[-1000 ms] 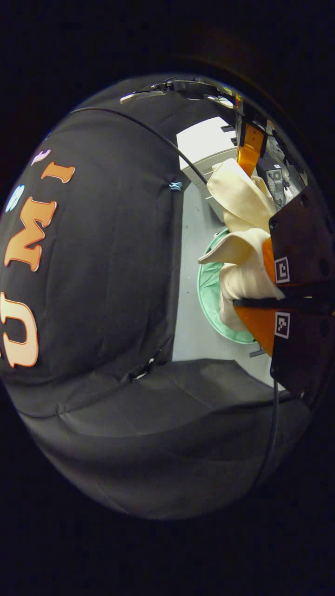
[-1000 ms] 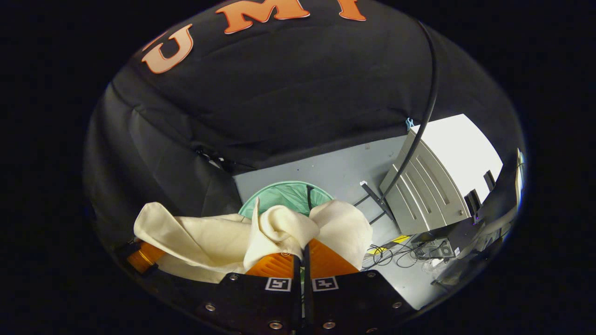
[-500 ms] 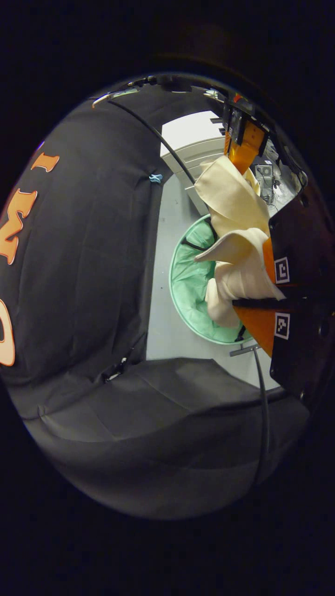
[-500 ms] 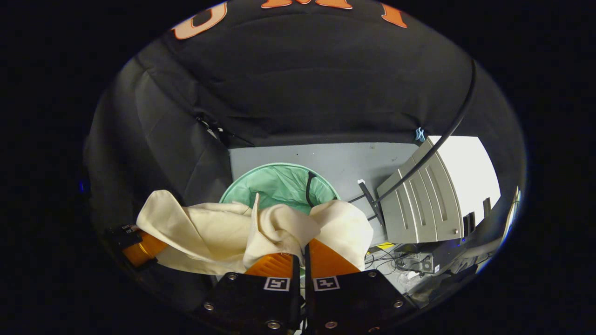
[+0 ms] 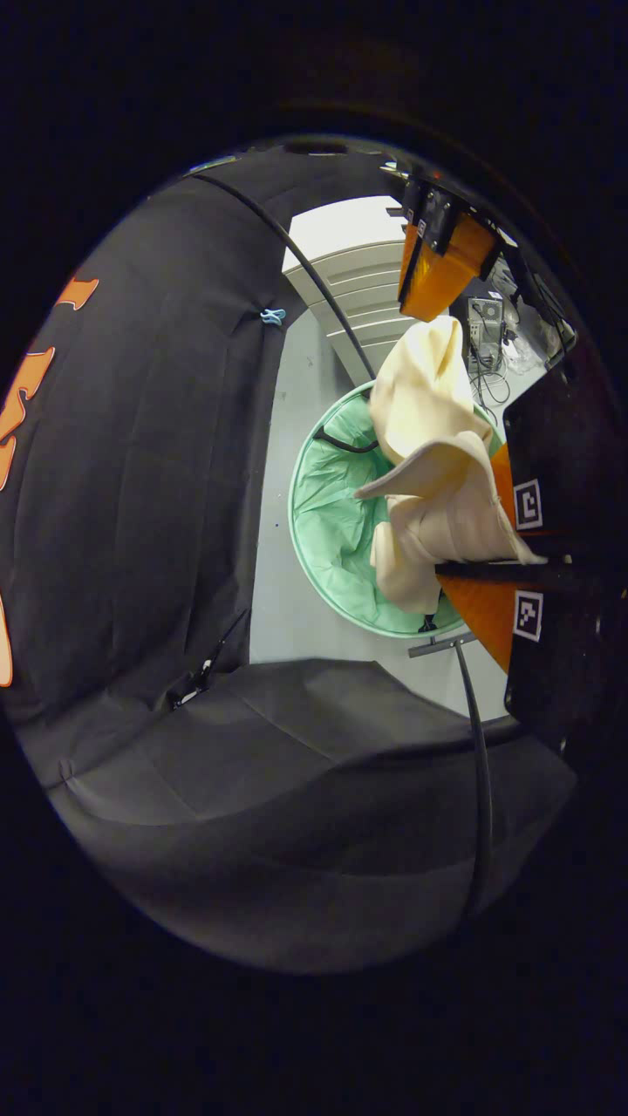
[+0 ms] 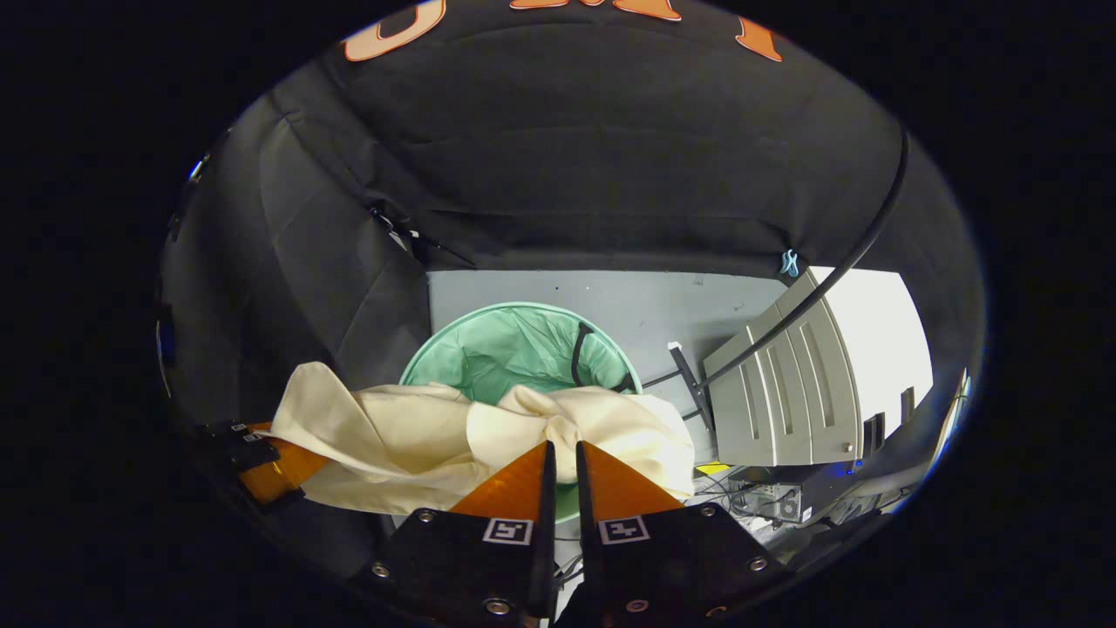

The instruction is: Grasp the clothes on the hanger with both hands and then place them into the laundry hamper below.

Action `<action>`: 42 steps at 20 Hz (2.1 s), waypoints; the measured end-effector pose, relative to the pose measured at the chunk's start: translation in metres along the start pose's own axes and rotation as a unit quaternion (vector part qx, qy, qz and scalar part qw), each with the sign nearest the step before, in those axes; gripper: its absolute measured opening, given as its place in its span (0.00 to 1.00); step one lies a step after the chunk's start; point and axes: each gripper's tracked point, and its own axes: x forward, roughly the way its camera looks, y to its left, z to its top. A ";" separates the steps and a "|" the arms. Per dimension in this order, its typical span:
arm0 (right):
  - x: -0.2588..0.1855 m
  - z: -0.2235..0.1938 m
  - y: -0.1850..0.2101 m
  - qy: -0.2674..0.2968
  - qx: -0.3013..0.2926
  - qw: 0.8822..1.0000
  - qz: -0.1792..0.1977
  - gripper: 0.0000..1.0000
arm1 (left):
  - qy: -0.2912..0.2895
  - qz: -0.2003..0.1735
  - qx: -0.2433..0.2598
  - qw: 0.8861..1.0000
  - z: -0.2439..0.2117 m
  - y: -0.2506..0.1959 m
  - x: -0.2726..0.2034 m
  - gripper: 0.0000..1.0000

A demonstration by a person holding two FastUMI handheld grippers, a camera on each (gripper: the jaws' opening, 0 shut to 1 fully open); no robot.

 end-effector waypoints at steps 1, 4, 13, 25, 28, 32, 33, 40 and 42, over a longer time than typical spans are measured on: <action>-0.001 0.003 -0.001 -0.003 -0.002 1.000 -0.001 0.14 | 0.000 0.000 0.001 1.000 0.000 -0.002 0.001 0.13; -0.004 0.007 -0.007 -0.009 -0.011 1.000 -0.007 0.14 | -0.003 -0.010 0.001 1.000 0.006 -0.011 -0.004 0.19; -0.017 0.003 -0.014 -0.022 -0.009 1.000 -0.009 0.29 | -0.018 -0.002 0.014 1.000 0.010 -0.009 -0.014 0.40; -0.061 -0.002 -0.029 -0.048 -0.001 0.998 -0.035 0.94 | -0.051 -0.053 -0.013 0.997 0.005 -0.019 -0.058 1.00; -0.087 -0.001 -0.033 -0.066 -0.008 0.997 -0.040 0.94 | -0.082 -0.039 0.004 0.996 0.012 -0.012 -0.086 0.98; -0.139 0.000 -0.028 -0.093 0.011 0.995 -0.031 0.94 | -0.144 -0.048 -0.013 0.988 0.034 -0.017 -0.144 0.98; -0.153 0.001 -0.029 -0.100 0.006 0.995 -0.031 0.94 | -0.159 -0.048 -0.013 0.986 0.040 -0.017 -0.157 0.98; -0.261 0.035 -0.033 -0.194 0.000 0.980 -0.042 0.94 | -0.267 -0.044 -0.013 0.963 0.086 -0.013 -0.254 0.98; -0.286 0.045 -0.035 -0.219 0.006 0.975 -0.039 0.94 | -0.286 -0.053 -0.017 0.957 0.097 -0.015 -0.275 0.98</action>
